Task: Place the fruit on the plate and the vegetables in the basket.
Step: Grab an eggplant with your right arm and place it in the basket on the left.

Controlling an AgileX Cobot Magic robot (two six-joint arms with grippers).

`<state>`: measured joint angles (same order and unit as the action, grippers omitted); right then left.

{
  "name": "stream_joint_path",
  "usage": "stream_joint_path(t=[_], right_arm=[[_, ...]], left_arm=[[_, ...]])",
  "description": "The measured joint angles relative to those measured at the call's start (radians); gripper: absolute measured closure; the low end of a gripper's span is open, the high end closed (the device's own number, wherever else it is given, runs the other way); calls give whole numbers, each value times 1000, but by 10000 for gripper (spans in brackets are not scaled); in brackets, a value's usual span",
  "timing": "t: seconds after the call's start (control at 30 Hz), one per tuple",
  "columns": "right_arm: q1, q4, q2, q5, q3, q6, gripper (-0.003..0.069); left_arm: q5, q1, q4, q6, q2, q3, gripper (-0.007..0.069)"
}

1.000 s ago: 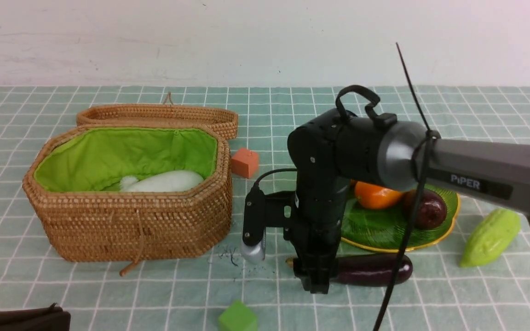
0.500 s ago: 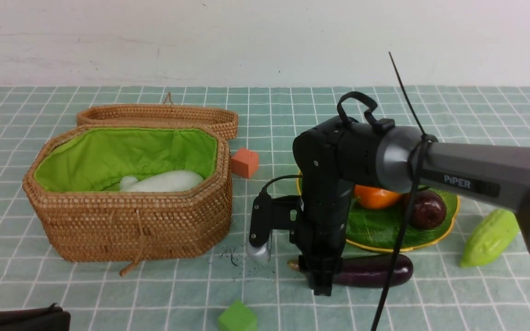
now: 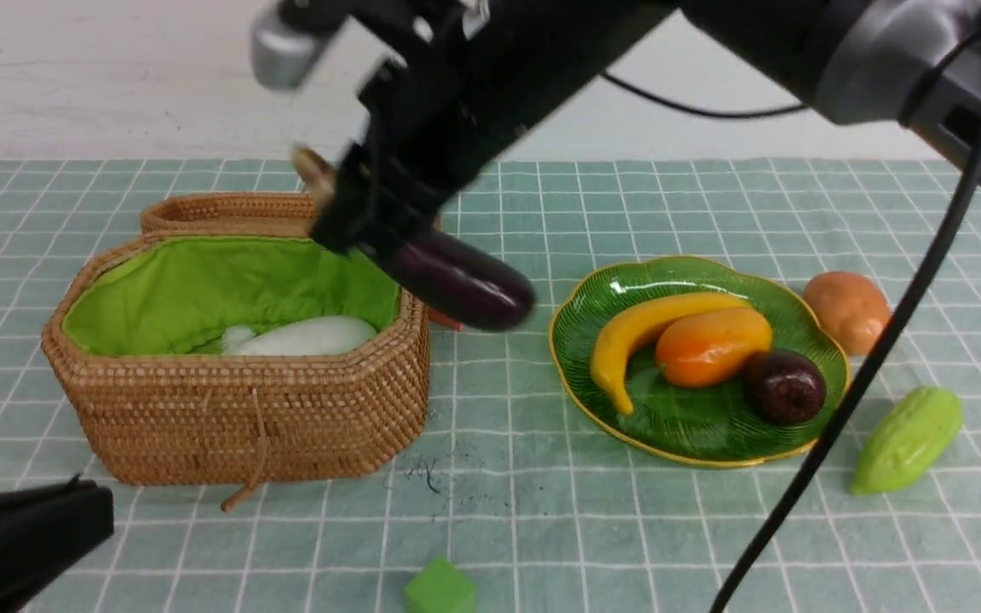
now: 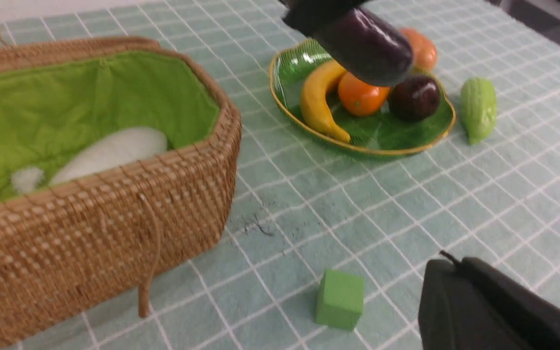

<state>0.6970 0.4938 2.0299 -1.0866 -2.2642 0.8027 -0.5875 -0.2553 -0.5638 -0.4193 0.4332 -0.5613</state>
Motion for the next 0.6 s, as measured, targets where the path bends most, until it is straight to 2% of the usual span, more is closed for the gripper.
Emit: stream_joint_path(t=[0.1, 0.13, 0.23, 0.4, 0.47, 0.57, 0.6], right_arm=[[25, 134, 69, 182, -75, 122, 389], [25, 140, 79, 194, -76, 129, 389], [33, 210, 177, 363, -81, 251, 389], [35, 254, 269, 446, -80, 341, 371], [43, 255, 290, 453, -79, 354, 267], [49, 261, 287, 455, -79, 359, 69], [49, 260, 281, 452, -79, 357, 35]], left_arm=[[64, 0, -3, 0, 0, 0, 638], [68, 0, -4, 0, 0, 0, 638], [73, 0, -4, 0, 0, 0, 638], [37, 0, -4, 0, 0, 0, 638], [16, 0, -4, 0, 0, 0, 638], [14, 0, -4, 0, 0, 1, 638], [14, 0, -4, -1, 0, 1, 638]])
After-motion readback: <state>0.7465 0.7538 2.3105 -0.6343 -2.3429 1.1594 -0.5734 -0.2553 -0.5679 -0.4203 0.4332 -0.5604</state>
